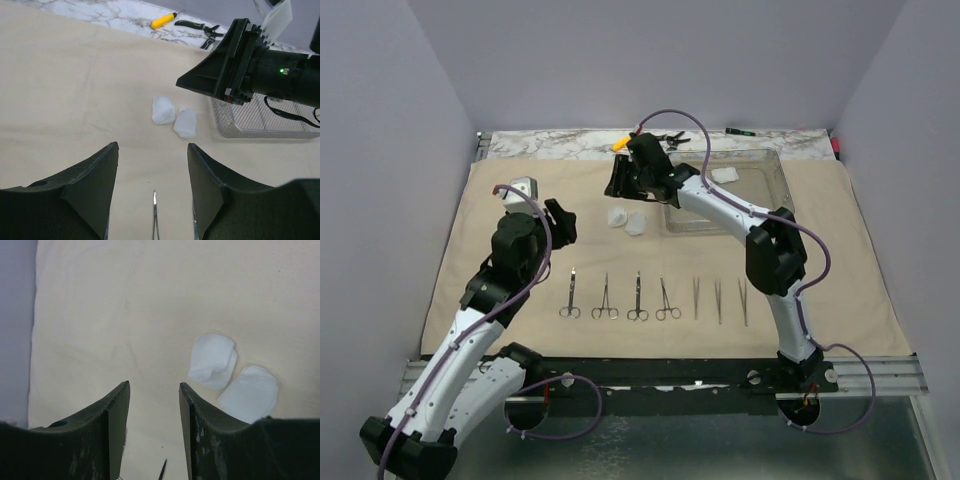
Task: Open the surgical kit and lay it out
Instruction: Place the medical item in the surgical kit, then adjust the medical item in the surgical kit.
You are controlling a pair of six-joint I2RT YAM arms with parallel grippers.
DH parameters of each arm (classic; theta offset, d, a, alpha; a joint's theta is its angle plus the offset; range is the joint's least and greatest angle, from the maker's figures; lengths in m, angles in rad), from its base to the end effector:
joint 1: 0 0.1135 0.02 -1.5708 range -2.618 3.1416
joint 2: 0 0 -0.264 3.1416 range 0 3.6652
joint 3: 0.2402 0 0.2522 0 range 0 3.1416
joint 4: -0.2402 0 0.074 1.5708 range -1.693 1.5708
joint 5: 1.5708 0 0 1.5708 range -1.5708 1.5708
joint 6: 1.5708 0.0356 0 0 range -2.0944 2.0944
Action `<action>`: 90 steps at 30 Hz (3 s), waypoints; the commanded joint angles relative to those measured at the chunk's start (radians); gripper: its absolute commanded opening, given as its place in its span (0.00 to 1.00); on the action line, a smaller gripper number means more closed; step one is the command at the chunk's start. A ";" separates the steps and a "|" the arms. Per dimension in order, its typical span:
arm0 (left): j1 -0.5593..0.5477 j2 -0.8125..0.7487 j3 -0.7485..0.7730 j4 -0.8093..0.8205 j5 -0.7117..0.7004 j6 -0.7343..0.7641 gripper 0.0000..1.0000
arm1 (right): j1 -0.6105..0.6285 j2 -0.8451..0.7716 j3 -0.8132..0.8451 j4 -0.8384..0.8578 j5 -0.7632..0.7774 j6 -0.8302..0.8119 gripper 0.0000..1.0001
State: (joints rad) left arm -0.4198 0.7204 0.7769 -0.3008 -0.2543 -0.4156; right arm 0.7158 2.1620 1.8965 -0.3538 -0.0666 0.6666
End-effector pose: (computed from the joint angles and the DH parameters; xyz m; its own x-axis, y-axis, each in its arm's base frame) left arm 0.1571 -0.0603 0.3352 -0.2713 -0.3068 -0.9123 0.0678 0.9394 -0.3361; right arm 0.3821 0.3354 0.2627 -0.7744 0.1442 -0.6161 -0.2759 0.7993 0.5338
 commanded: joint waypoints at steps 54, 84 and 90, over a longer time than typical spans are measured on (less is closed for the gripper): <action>0.078 1.258 0.522 0.115 0.252 -0.051 0.39 | -0.207 -0.584 -0.603 -0.030 0.203 -0.136 0.38; 0.073 1.227 0.620 -0.067 0.207 0.033 0.00 | -0.207 -0.576 -0.597 -0.024 0.192 -0.126 0.33; 0.073 1.219 0.612 -0.116 0.210 0.051 0.00 | -0.208 -0.570 -0.591 -0.028 0.200 -0.124 0.33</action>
State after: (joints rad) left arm -0.3424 1.9770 1.3800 -0.3462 -0.0189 -0.3988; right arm 0.5148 1.5764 1.2907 -0.3904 0.1326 0.5331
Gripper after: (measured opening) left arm 0.006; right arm 0.333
